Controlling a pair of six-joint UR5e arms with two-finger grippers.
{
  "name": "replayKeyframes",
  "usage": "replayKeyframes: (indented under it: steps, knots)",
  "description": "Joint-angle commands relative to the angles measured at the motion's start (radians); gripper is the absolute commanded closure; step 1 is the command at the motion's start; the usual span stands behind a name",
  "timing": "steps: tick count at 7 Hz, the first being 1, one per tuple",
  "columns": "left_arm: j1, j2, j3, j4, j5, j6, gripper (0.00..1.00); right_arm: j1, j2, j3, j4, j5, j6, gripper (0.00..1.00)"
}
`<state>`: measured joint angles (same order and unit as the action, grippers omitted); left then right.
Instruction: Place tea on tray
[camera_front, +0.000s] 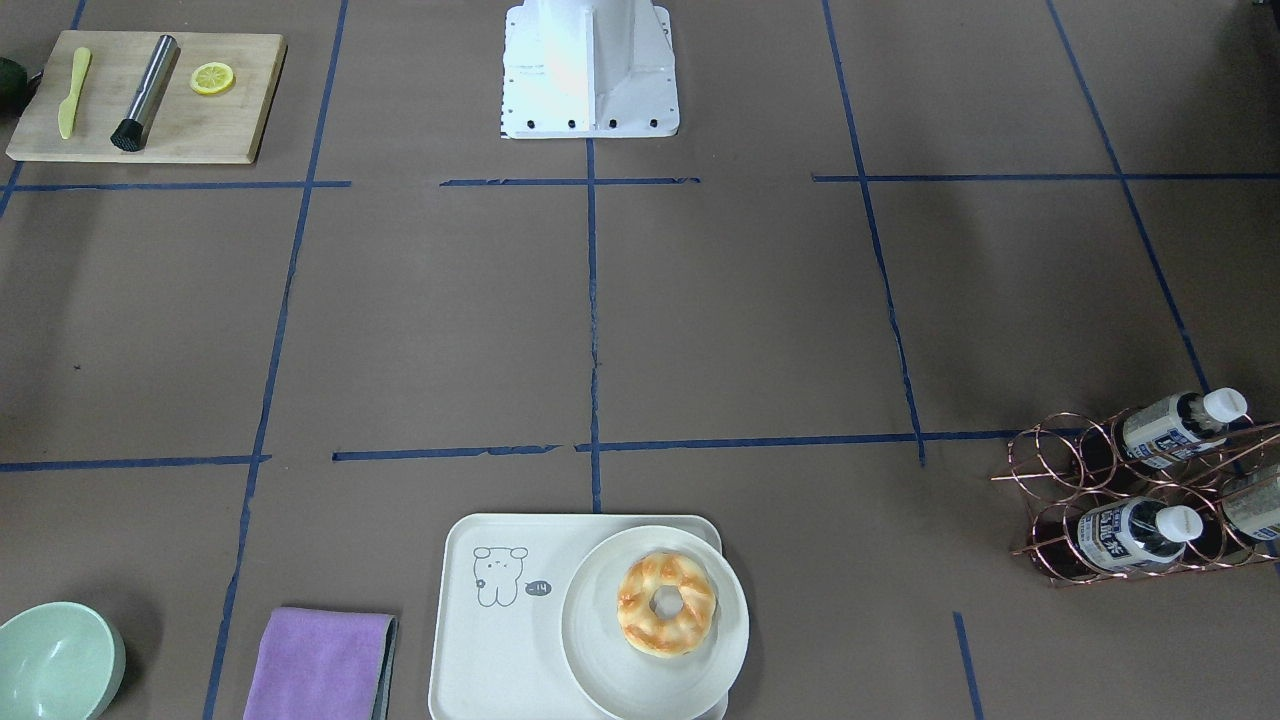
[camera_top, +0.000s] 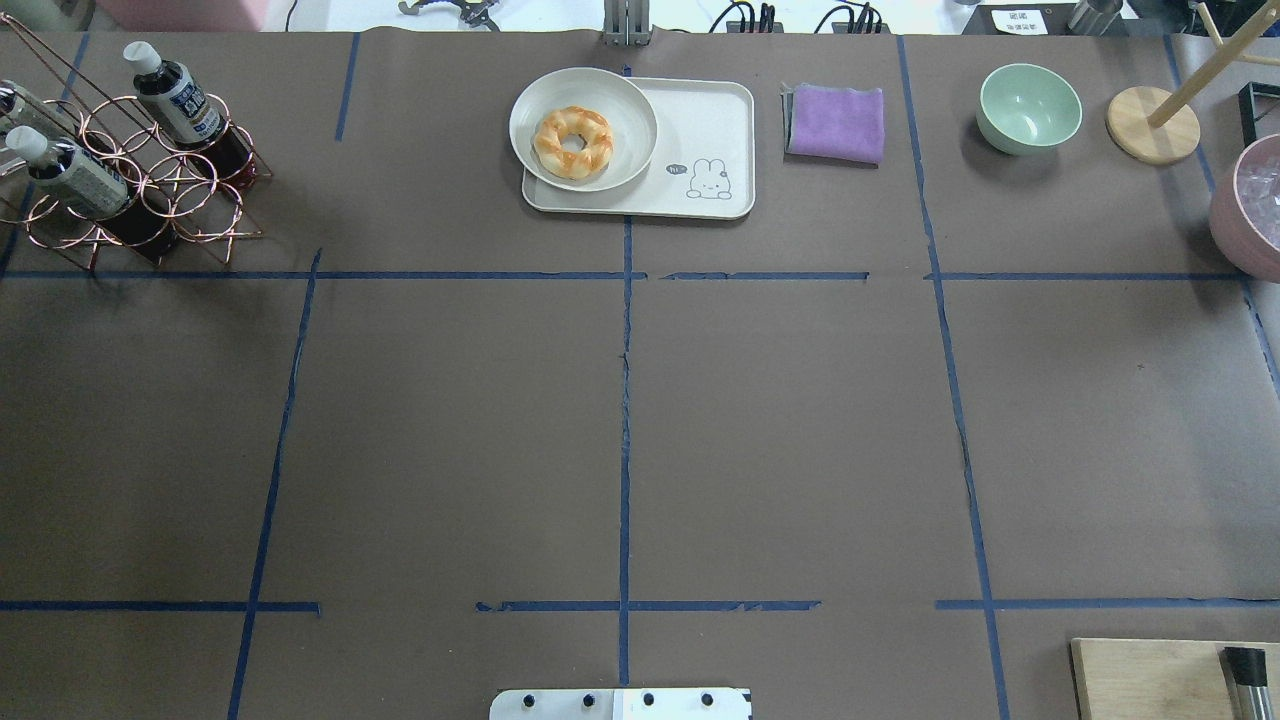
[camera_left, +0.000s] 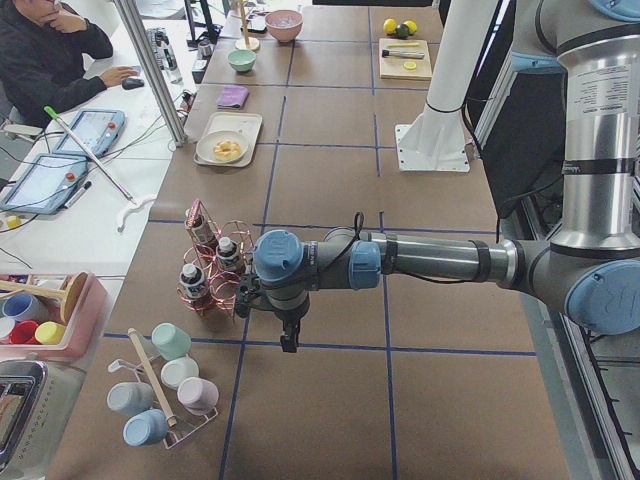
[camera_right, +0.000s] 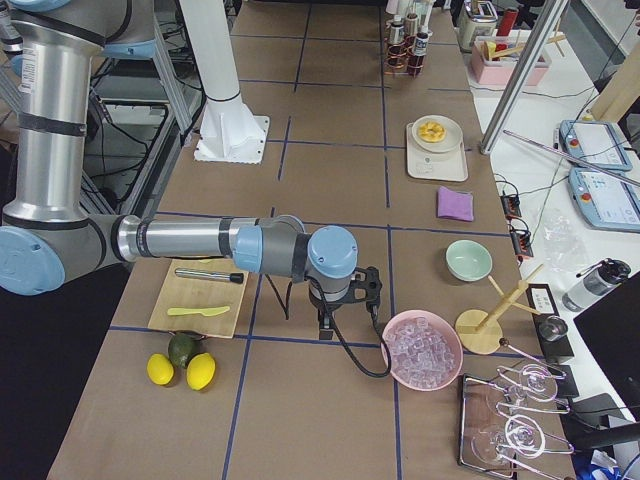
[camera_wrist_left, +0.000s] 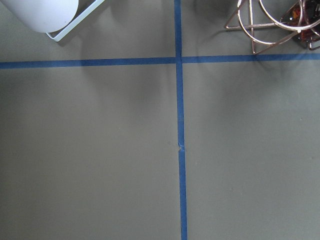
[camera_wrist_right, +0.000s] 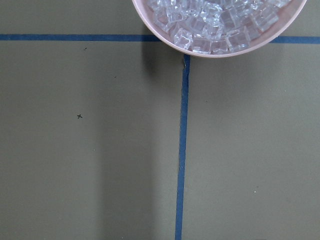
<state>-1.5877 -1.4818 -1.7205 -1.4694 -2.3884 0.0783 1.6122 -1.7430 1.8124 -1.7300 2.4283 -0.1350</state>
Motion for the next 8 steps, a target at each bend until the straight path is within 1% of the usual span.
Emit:
replayKeyframes:
  steps: [1, 3, 4, 5, 6, 7, 8]
  knots:
    - [0.000, -0.002, -0.001, 0.000, 0.000, -0.005, 0.00, 0.000, 0.000, 0.001, 0.000, 0.000, 0.000, 0.00]
    - [0.000, -0.008, -0.023, 0.000, -0.002, -0.006, 0.00, 0.000, 0.002, 0.002, 0.000, 0.000, 0.002, 0.00]
    - [0.003, -0.023, -0.040, -0.038, -0.005, -0.005, 0.00, 0.000, 0.003, 0.004, 0.001, 0.002, 0.002, 0.00]
    - [0.036, -0.023, -0.042, -0.151, -0.006, -0.012, 0.00, 0.000, 0.002, 0.004, 0.000, 0.000, 0.003, 0.00]
    - [0.072, -0.025, -0.045, -0.251, -0.006, -0.140, 0.00, 0.000, 0.003, 0.005, 0.001, 0.002, 0.002, 0.00]
    - [0.130, -0.026, -0.051, -0.416, 0.000, -0.310, 0.00, 0.000, 0.003, 0.013, 0.001, 0.000, 0.002, 0.00]
    - [0.168, -0.026, -0.053, -0.548, 0.003, -0.460, 0.00, 0.000, 0.003, 0.013, 0.001, 0.002, 0.002, 0.00]
